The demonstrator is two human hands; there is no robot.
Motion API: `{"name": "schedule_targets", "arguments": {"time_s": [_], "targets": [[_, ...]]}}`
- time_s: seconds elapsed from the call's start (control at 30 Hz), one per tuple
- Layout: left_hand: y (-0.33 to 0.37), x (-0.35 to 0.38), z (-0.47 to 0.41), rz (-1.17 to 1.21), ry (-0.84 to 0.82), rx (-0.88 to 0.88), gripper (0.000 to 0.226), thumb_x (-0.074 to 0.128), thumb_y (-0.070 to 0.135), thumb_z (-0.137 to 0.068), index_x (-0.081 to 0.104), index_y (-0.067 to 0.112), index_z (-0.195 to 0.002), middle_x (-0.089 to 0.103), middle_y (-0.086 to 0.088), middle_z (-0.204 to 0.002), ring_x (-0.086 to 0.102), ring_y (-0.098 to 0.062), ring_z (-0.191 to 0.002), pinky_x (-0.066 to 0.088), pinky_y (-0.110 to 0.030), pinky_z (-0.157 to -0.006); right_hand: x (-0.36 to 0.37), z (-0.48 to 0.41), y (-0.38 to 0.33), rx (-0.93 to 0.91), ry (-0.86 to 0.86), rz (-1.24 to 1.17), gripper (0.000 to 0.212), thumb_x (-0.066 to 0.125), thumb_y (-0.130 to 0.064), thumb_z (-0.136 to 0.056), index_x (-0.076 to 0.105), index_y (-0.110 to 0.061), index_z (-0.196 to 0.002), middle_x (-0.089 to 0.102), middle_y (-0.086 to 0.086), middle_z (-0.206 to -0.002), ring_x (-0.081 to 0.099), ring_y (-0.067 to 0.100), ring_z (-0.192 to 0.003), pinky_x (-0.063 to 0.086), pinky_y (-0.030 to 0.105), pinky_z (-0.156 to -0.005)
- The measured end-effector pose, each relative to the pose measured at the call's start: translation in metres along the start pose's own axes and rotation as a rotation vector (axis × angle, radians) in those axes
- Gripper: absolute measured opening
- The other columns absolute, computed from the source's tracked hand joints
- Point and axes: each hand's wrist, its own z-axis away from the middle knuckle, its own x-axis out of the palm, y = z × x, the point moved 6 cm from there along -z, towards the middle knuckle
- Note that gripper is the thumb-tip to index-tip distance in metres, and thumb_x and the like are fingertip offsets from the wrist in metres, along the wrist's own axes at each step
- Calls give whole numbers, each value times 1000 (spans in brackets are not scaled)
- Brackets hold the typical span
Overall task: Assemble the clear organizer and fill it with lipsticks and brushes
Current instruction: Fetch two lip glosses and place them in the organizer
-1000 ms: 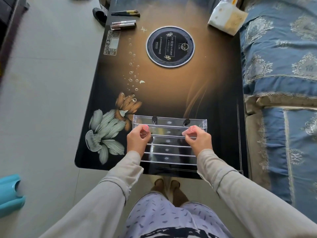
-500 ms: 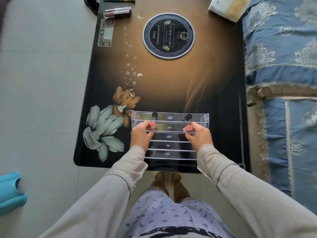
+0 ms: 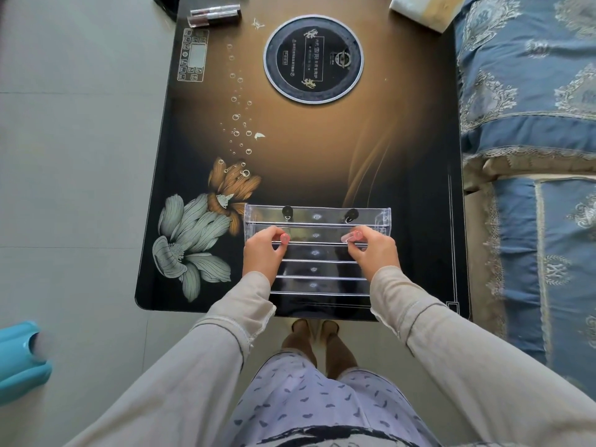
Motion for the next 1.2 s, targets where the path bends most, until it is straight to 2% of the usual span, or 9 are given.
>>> {"name": "schedule_targets", "arguments": {"time_s": [0.33,0.5,0.6,0.73,0.87,0.97,1.03,1.1,1.2], "targets": [[2,1,-3,-2,-27,-19,13,62,14,-84,69,6,-93,72,-13,-95,65,-24,-92,47,-27,-85,0,-1,1,-15,1,16,12,61,-13,-85,68,-10,-94,71,8,-98,65,24,-92,54,36,-87],[2,2,-3,7,-37,-13,11,62,13,-84,68,6,-90,72,-11,-95,65,-22,-92,48,-29,-88,1,-2,1,-19,-3,60,13,61,-17,-85,66,-13,-97,71,7,-98,64,25,-89,51,30,-82],[2,2,-4,-12,-30,-3,10,63,13,-83,67,6,-89,72,-10,-93,62,-15,-86,45,-24,-84,1,-3,2,-14,-2,91,13,62,-19,-85,65,-14,-97,71,7,-98,64,25,-88,48,27,-77],[0,2,-3,-20,-29,-3,11,66,12,-81,68,7,-91,72,-10,-95,64,-20,-91,43,-22,-82,0,-1,2,0,-10,88,19,63,-17,-84,61,-15,-102,70,7,-103,65,25,-94,51,31,-83],[-3,-1,1,-32,-34,11,22,67,6,-78,66,9,-100,70,-8,-102,64,-21,-98,47,-28,-89,-2,5,7,-5,-15,24,28,64,-8,-81,60,-12,-108,67,5,-112,61,23,-106,49,36,-97],[-14,-9,13,-25,13,-8,35,67,2,-77,62,10,-110,67,-8,-107,62,-22,-100,48,-31,-91,-5,23,15,-29,38,8,39,64,-3,-79,57,-5,-117,61,11,-119,56,24,-112,44,31,-101],[-27,-14,26,-8,36,-39,33,66,1,-77,62,9,-109,67,-8,-102,61,-20,-91,46,-26,-83,-4,42,29,-6,46,11,38,64,-2,-79,58,-3,-116,61,12,-113,57,21,-104,42,23,-92],[-46,-15,43,-4,18,-111,25,64,3,-78,65,11,-101,67,-6,-90,58,-18,-79,43,-24,-74,3,62,49,55,3,20,29,63,-2,-80,61,-2,-109,62,9,-99,55,15,-88,41,18,-84],[-84,-12,72,15,-81,-268,13,62,4,-80,68,9,-90,70,-11,-83,57,-20,-72,41,-22,-73,18,92,86,216,-123,26,16,61,-1,-81,66,-1,-96,68,14,-91,53,15,-75,42,10,-70]]}}
